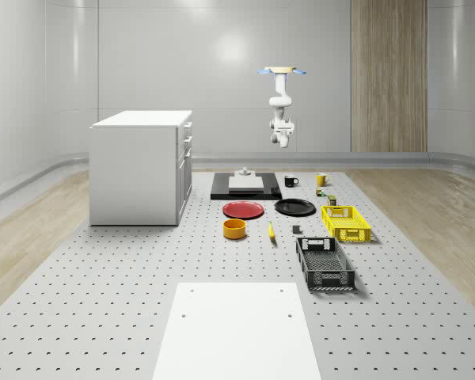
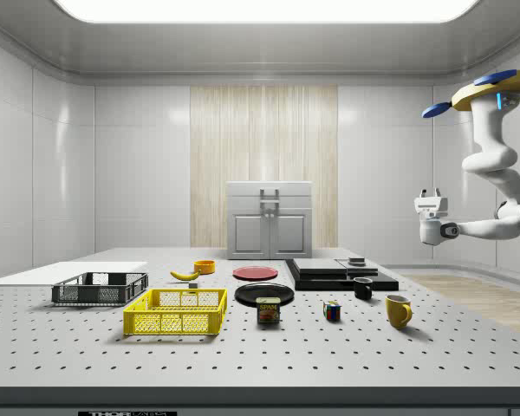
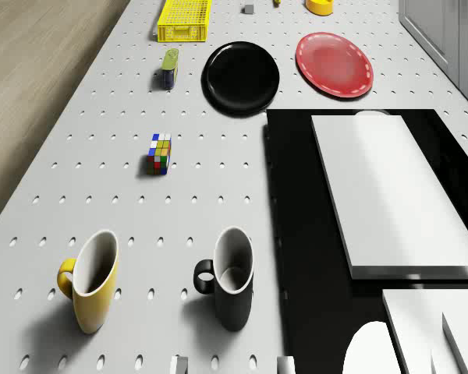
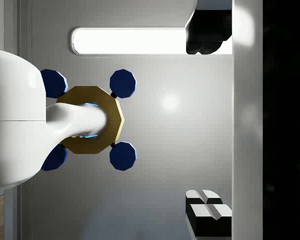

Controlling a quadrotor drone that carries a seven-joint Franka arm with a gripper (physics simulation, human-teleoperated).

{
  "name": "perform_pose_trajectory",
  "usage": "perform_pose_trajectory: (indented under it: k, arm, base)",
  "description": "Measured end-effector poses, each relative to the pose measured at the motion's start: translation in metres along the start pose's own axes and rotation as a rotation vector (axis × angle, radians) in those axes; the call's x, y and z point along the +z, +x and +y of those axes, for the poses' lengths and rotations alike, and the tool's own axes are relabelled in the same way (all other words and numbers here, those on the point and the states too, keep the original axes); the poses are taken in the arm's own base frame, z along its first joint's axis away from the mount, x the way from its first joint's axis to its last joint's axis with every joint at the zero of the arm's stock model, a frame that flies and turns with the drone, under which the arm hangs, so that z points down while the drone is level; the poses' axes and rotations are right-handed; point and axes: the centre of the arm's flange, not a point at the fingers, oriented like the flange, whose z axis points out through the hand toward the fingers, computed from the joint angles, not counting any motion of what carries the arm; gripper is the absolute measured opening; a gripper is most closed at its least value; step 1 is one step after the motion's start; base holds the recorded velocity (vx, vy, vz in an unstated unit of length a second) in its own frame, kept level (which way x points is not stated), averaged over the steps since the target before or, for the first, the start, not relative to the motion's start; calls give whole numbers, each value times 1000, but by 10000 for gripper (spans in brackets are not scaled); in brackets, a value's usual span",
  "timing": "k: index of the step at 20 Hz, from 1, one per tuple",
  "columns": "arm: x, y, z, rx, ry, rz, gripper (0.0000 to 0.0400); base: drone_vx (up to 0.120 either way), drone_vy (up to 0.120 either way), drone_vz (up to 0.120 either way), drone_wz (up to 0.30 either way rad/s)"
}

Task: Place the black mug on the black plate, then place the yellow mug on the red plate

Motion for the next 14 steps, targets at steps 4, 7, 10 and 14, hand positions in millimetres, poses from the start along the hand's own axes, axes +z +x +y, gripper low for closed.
perform_pose_trajectory:
  k: [4,7,10,14]
  arm:
    - [-30,-2,3,0,2,2,400]
    - [-50,-2,2,0,4,4,400]
    - [-66,-1,1,0,6,6,400]
    - [-81,-1,1,0,8,8,400]
  base:
    - [0,0,0,0]
    - [0,0,0,0]
    - [0,0,0,0]
    - [0,0,0,0]
